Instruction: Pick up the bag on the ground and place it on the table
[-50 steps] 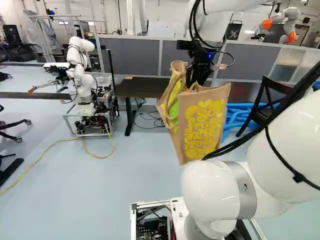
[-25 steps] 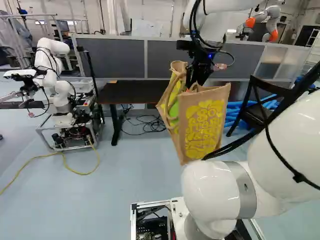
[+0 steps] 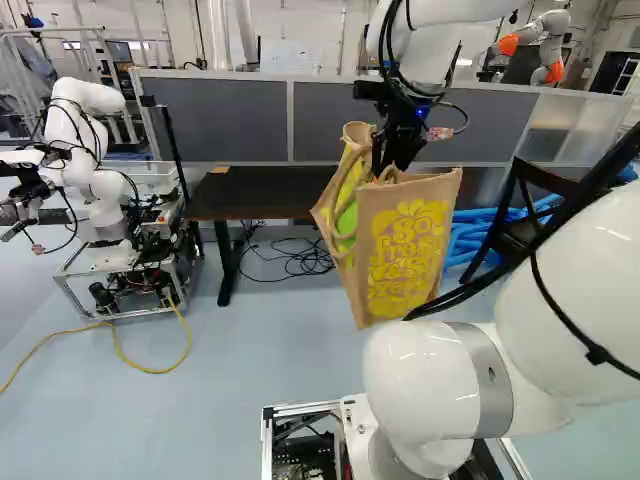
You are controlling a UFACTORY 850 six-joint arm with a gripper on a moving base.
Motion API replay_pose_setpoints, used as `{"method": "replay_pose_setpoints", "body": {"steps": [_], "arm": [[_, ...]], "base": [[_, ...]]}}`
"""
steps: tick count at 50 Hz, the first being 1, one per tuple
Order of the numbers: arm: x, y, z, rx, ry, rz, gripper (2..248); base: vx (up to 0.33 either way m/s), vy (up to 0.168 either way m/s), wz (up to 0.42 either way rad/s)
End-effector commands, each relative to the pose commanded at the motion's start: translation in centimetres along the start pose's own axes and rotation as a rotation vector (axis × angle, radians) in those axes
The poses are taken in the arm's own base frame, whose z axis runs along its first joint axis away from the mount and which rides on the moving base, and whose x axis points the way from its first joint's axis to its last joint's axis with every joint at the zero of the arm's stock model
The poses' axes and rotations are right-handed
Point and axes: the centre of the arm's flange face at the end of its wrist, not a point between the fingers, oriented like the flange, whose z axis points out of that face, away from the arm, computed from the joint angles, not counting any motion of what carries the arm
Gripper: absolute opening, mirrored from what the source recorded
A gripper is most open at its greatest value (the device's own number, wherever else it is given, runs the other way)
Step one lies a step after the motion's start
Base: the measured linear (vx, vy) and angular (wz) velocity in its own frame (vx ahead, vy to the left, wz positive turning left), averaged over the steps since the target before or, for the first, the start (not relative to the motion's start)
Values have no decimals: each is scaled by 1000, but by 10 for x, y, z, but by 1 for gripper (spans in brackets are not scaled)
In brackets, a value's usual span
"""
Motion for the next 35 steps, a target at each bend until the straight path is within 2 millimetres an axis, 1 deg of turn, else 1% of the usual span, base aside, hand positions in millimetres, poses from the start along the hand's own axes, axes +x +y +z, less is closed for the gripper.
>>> {"method": "replay_pose_setpoints", "body": {"steps": [35], "arm": [[0,0,0,0,0,0,23]], "base": [[208,1,-15]]}}
